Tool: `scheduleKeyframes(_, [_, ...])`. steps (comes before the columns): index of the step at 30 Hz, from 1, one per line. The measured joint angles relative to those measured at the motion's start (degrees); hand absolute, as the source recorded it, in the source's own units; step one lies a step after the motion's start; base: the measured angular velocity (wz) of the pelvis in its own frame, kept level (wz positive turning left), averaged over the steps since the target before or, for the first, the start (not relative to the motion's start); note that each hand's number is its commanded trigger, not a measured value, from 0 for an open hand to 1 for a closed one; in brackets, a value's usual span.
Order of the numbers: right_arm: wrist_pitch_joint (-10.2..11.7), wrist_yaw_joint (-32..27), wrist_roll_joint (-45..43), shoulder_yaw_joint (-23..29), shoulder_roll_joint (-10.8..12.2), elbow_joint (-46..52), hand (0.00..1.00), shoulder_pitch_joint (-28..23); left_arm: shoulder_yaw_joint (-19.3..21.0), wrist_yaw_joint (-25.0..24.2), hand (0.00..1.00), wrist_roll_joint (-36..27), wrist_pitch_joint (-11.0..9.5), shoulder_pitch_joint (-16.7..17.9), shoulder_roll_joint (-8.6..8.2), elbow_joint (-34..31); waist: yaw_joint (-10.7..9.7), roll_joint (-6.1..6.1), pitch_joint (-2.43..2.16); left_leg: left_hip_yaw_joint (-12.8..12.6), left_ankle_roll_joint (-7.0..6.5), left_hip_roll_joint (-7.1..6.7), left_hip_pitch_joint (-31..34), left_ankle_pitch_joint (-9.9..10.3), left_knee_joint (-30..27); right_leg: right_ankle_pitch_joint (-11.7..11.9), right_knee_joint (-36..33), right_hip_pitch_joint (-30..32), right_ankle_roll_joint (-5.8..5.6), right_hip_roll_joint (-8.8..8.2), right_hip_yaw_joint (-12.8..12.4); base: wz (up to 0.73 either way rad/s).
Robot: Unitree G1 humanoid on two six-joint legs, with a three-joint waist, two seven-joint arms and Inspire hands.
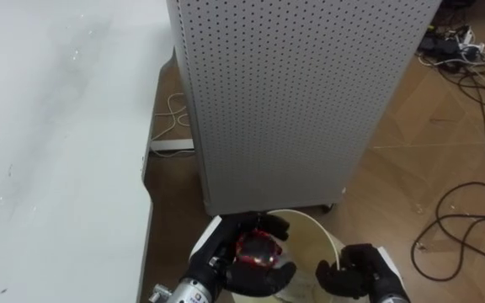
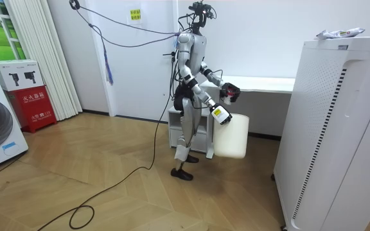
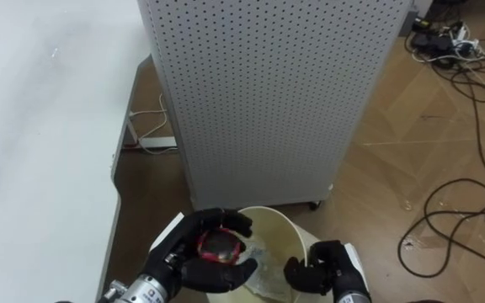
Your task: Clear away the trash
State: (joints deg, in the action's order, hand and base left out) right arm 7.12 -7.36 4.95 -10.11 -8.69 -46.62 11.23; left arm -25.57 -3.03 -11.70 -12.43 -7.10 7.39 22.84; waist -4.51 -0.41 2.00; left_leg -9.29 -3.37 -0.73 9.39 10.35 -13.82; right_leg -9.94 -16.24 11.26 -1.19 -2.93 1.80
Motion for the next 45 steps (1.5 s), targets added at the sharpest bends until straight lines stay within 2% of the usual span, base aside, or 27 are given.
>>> scheduleKeyframes(5, [-0.01,0.63,-0.05,-1.91,0.41,-0.05,1.0,-0.01,-0.54,-0.07,0.0,-0.02,0.0,-0.06,-0.29,-0.05,0.01,0.0,0.01,0.0,0.0,-0.02,0.13,0.0,0.21,0.0,-0.47,0.46,0.0,-0.01,0.0,0.0])
scheduleKeyframes(10, [-0.01,0.49,-0.32,-2.44,0.25,-0.04,1.0,-0.04,-0.78,-0.17,0.0,-0.15,-0.01,-0.4,-1.91,-0.05,-0.11,-0.04,0.02,0.0,0.0,-0.02,0.12,0.0,0.23,0.0,-0.59,0.57,0.0,0.0,-0.07,0.0])
scheduleKeyframes(30, [-0.01,2.26,1.83,-4.39,0.5,0.34,1.0,-0.26,-2.47,-0.06,0.0,-1.21,-0.01,-1.88,-2.06,-0.27,-0.07,0.04,-0.05,-0.07,0.01,0.0,0.04,-0.01,0.19,0.0,-0.71,0.52,0.0,-0.06,0.07,0.0])
scheduleKeyframes(34, [0.61,2.16,2.31,-4.36,-1.17,3.37,1.0,-2.12,-1.96,0.48,0.0,-1.12,-0.11,-1.85,-0.75,-4.14,0.0,0.06,-0.09,-0.07,0.01,0.0,-0.61,-0.01,0.15,0.0,-0.49,-0.15,0.0,-0.05,0.01,0.0])
scheduleKeyframes(38, [0.64,1.54,2.76,-3.33,-1.35,5.74,1.0,-5.23,-0.32,2.41,0.0,-1.06,-0.27,-1.6,-0.01,-8.02,-0.25,0.09,-0.21,0.02,0.01,0.0,-2.12,0.0,0.25,0.0,-0.31,-1.73,-0.01,0.03,-0.03,-0.02])
scheduleKeyframes(41, [0.66,0.81,3.77,-2.06,-1.43,7.39,1.0,-7.39,0.99,3.43,0.0,-0.95,-1.37,-1.32,1.14,-11.79,-0.43,0.27,-0.39,0.02,0.01,-0.02,-2.3,0.0,0.24,0.0,-0.45,-1.82,0.0,0.07,-0.24,0.0])
scheduleKeyframes(45, [0.65,0.11,4.29,-1.98,-2.7,8.27,1.0,-8.99,1.6,5.13,0.0,0.15,-1.43,-1.29,2.39,-12.98,-0.46,0.43,-0.78,-0.21,0.0,-0.08,-3.59,0.0,0.07,-0.01,-1.68,-2.4,-0.01,-0.02,-0.4,-0.04])
